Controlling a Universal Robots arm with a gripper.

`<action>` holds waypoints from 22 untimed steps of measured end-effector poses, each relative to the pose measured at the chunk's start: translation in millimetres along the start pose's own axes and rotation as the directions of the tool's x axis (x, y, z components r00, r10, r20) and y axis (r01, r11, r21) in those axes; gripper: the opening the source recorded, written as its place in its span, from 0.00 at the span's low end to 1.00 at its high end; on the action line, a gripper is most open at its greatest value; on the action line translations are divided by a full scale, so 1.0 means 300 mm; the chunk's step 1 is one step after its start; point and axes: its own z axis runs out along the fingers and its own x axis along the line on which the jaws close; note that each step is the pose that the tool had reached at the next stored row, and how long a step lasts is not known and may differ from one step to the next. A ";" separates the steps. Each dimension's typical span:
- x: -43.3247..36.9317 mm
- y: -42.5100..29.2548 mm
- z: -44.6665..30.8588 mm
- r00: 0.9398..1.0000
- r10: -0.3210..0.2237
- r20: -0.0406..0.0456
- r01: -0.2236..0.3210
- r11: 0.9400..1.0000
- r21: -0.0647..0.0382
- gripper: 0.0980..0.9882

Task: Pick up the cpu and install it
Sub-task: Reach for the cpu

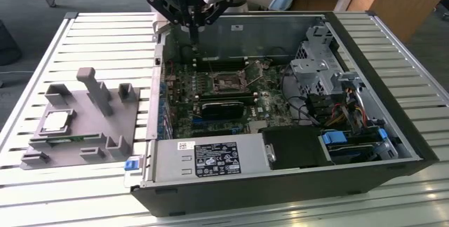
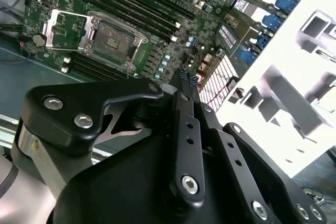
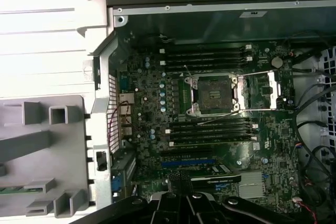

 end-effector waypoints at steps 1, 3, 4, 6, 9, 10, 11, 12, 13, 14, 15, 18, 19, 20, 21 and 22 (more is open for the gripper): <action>0.001 0.000 0.000 1.000 0.000 0.000 0.000 1.000 0.000 0.01; 0.001 0.000 0.000 1.000 0.000 0.000 0.000 1.000 0.000 0.01; 0.002 0.000 0.000 1.000 0.000 0.000 0.000 1.000 0.000 0.01; 0.003 0.000 0.001 1.000 0.000 0.000 0.000 1.000 0.000 0.01; 0.007 -0.001 0.002 1.000 0.000 0.000 0.000 1.000 0.000 0.01; 0.008 -0.001 0.002 1.000 0.000 0.000 0.000 1.000 0.000 0.01; 0.009 -0.001 0.002 1.000 0.000 0.000 0.000 1.000 0.000 0.01; 0.010 -0.001 0.002 1.000 0.000 0.000 0.000 1.000 0.000 0.01; 0.010 -0.001 0.002 1.000 0.000 0.000 0.000 1.000 0.000 0.01; 0.010 -0.001 0.002 1.000 0.000 0.000 0.000 1.000 0.000 0.01; 0.011 -0.001 0.002 1.000 0.000 0.000 0.000 1.000 0.000 0.01; 0.017 -0.001 0.003 1.000 0.000 0.000 0.000 1.000 0.000 0.01; 0.019 -0.002 0.003 1.000 0.000 0.000 0.000 1.000 0.000 0.01; 0.021 -0.002 0.003 1.000 0.000 0.000 0.000 1.000 0.000 0.01; 0.024 -0.002 0.003 1.000 0.000 0.000 0.000 1.000 0.000 0.01; 0.026 -0.002 0.003 1.000 0.000 0.000 0.000 1.000 0.000 0.01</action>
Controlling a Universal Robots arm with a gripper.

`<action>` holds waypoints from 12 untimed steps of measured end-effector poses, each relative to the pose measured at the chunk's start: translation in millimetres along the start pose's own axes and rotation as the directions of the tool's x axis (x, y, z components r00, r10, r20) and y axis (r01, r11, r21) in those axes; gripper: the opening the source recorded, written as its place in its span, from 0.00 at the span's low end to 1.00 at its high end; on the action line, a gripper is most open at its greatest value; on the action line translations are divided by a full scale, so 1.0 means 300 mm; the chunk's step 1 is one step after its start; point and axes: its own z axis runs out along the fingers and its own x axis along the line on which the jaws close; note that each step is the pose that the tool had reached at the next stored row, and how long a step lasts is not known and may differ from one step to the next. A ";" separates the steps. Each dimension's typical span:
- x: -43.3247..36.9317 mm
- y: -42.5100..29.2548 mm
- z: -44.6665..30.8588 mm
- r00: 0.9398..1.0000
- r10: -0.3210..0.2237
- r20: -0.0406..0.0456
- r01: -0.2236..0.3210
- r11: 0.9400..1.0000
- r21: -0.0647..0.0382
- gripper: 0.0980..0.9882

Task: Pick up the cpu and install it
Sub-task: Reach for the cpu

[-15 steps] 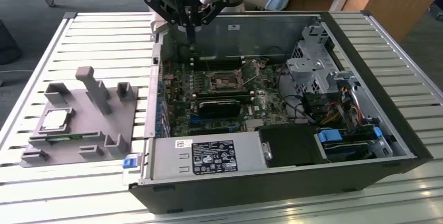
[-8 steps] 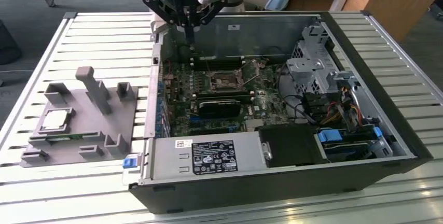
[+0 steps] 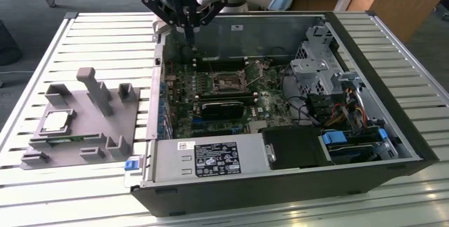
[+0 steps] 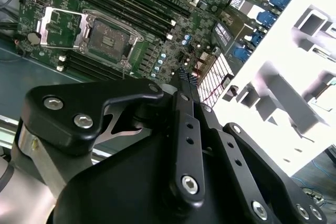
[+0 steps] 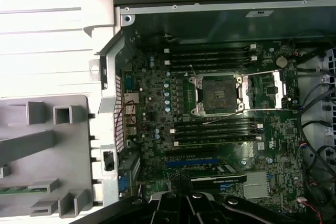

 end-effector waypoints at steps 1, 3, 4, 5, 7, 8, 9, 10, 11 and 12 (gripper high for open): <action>0.001 0.000 0.000 1.000 0.000 0.000 0.000 1.000 0.000 0.01; 0.004 0.000 0.001 1.000 0.000 0.000 0.000 1.000 0.000 0.01; 0.006 -0.001 0.002 1.000 0.000 0.000 0.000 1.000 0.000 0.01; 0.007 -0.001 0.002 1.000 0.000 0.000 0.000 1.000 0.000 0.01; 0.011 -0.001 0.003 1.000 0.000 0.000 0.000 1.000 0.000 0.01; 0.013 -0.001 0.003 1.000 0.000 0.000 0.000 1.000 0.000 0.01; 0.014 -0.001 0.003 1.000 0.000 0.000 0.000 1.000 0.000 0.01; 0.015 -0.001 0.004 1.000 0.000 0.000 0.000 1.000 0.000 0.01; 0.016 -0.001 0.004 1.000 0.000 0.000 0.000 1.000 0.000 0.01; 0.017 -0.002 0.004 1.000 0.000 0.000 0.000 1.000 0.000 0.01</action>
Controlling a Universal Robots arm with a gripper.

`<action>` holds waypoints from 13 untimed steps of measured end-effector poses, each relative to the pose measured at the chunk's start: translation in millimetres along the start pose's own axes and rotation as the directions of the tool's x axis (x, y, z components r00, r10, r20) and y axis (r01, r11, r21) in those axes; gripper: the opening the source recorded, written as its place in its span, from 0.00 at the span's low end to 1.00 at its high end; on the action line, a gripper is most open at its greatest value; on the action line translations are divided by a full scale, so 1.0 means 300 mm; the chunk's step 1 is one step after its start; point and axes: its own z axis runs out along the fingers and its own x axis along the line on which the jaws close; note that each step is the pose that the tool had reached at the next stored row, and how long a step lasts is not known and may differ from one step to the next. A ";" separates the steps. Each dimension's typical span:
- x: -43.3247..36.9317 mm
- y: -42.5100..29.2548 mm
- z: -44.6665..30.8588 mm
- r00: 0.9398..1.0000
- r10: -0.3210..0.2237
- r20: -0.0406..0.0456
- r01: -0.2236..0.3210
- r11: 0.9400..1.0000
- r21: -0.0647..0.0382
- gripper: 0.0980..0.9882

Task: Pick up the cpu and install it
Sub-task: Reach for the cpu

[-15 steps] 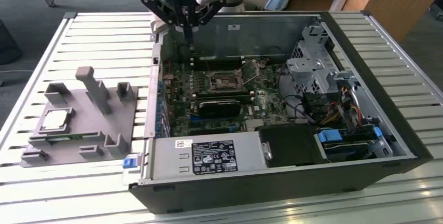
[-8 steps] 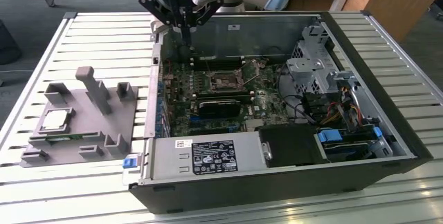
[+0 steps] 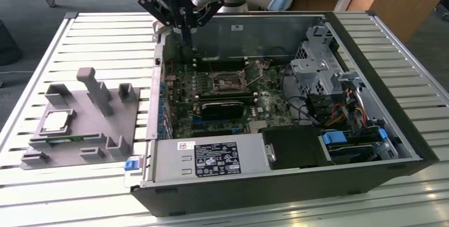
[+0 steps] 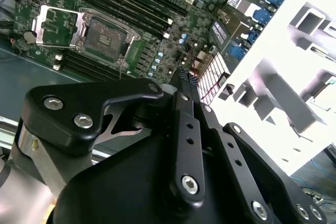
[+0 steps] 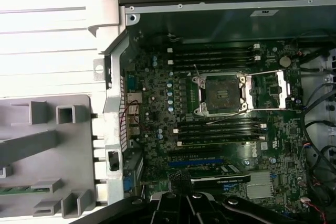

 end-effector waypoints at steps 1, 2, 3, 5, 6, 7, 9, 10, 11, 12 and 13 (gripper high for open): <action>0.002 0.000 0.001 1.000 0.000 0.000 0.000 1.000 0.000 0.01; 0.004 0.000 0.001 1.000 0.000 0.000 0.000 1.000 0.000 0.01; 0.007 0.000 0.001 1.000 0.000 0.000 0.000 1.000 0.000 0.01; 0.011 -0.001 0.002 1.000 0.000 0.000 0.000 1.000 0.000 0.01; 0.013 -0.001 0.002 1.000 0.000 0.000 0.000 1.000 0.000 0.01; 0.015 -0.001 0.002 1.000 0.000 0.000 0.000 1.000 0.000 0.01; 0.018 -0.001 0.003 1.000 0.000 0.000 0.000 1.000 0.000 0.01; 0.019 -0.001 0.003 1.000 0.000 0.000 0.000 1.000 0.000 0.01; 0.021 -0.002 0.003 1.000 0.000 0.000 0.000 1.000 0.000 0.01; 0.022 -0.002 0.003 1.000 0.000 0.000 0.000 1.000 0.000 0.01; 0.024 -0.002 0.004 1.000 0.000 0.000 0.000 1.000 0.000 0.01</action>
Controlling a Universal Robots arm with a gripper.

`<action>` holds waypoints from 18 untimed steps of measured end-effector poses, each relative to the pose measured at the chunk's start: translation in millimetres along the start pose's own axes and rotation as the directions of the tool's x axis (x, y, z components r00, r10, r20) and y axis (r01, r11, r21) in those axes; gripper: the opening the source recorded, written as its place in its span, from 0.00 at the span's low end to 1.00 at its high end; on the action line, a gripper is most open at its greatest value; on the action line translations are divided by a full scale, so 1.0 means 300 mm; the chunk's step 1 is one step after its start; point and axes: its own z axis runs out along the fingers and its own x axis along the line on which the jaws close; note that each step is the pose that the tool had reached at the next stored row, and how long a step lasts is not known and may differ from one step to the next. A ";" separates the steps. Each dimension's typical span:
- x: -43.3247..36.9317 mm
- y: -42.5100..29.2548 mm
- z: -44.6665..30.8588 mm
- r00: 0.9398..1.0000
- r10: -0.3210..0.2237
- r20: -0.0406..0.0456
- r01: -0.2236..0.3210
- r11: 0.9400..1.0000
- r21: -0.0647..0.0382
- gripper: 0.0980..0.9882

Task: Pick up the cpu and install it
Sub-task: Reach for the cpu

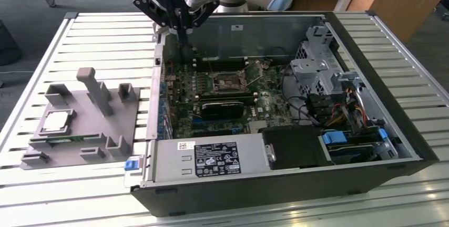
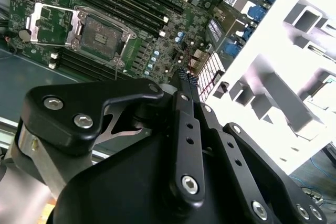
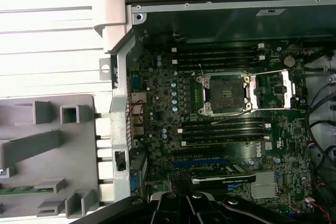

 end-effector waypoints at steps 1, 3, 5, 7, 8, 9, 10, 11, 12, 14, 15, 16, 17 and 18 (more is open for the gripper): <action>0.002 0.000 0.000 1.000 0.000 0.000 0.000 1.000 0.000 0.01; 0.005 0.000 0.001 1.000 0.000 0.000 0.000 1.000 0.000 0.01; 0.008 -0.001 0.001 1.000 0.000 0.000 0.000 1.000 0.000 0.01; 0.011 -0.001 0.001 1.000 0.000 0.000 0.000 1.000 0.000 0.01; 0.012 -0.001 0.001 1.000 0.000 0.000 0.000 1.000 0.000 0.01; 0.013 -0.001 0.002 1.000 0.000 0.000 0.000 1.000 0.000 0.01; 0.014 -0.001 0.002 1.000 0.000 0.000 0.000 1.000 0.000 0.01; 0.016 -0.001 0.002 1.000 0.000 0.000 0.000 1.000 0.000 0.01; 0.016 -0.001 0.002 1.000 0.000 0.000 0.000 1.000 0.000 0.01; 0.019 -0.002 0.003 1.000 0.000 0.000 0.000 1.000 0.000 0.01; 0.020 -0.002 0.003 1.000 0.000 0.000 0.000 1.000 0.000 0.01; 0.022 -0.002 0.003 1.000 0.000 0.000 0.000 1.000 0.000 0.01; 0.023 -0.002 0.003 1.000 0.000 0.000 0.000 1.000 0.000 0.01; 0.025 -0.002 0.004 1.000 0.000 0.000 0.000 1.000 0.000 0.01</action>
